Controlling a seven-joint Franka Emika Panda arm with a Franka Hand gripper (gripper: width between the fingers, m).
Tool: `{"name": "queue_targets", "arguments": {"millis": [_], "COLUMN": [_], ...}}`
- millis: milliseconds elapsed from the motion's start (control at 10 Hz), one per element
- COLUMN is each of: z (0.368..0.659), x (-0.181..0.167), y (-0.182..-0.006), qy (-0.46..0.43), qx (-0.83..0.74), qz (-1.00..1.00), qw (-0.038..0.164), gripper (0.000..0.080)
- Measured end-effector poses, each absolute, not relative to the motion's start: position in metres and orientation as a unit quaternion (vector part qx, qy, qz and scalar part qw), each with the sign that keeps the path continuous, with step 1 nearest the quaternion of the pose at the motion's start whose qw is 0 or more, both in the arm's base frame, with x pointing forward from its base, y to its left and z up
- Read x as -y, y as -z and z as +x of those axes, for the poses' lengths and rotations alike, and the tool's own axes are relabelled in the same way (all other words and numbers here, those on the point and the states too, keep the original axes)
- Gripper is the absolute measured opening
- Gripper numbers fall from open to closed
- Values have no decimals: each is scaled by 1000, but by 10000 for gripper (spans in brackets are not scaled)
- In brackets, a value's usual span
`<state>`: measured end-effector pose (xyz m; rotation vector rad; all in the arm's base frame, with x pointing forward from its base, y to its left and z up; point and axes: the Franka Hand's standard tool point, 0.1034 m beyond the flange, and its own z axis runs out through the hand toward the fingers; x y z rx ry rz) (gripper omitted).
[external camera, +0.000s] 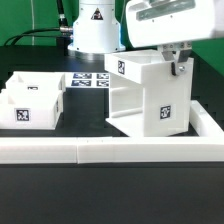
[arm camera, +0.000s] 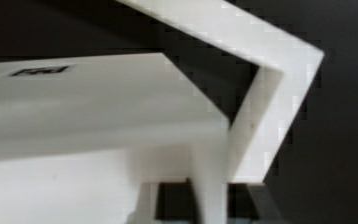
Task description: Assemble drawer
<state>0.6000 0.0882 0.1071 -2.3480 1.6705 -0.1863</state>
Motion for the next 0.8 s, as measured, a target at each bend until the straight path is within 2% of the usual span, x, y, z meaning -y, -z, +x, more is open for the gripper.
{"name": "queue_targets", "arguments": {"millis": [500,800], "z": [600,612], "x": [-94,-104], "y": [-110,-107], "qy": [43,38], "qx": [-662,-662], "qz": [-733,-732], "qw": [149,153], "gripper": [49,49]}}
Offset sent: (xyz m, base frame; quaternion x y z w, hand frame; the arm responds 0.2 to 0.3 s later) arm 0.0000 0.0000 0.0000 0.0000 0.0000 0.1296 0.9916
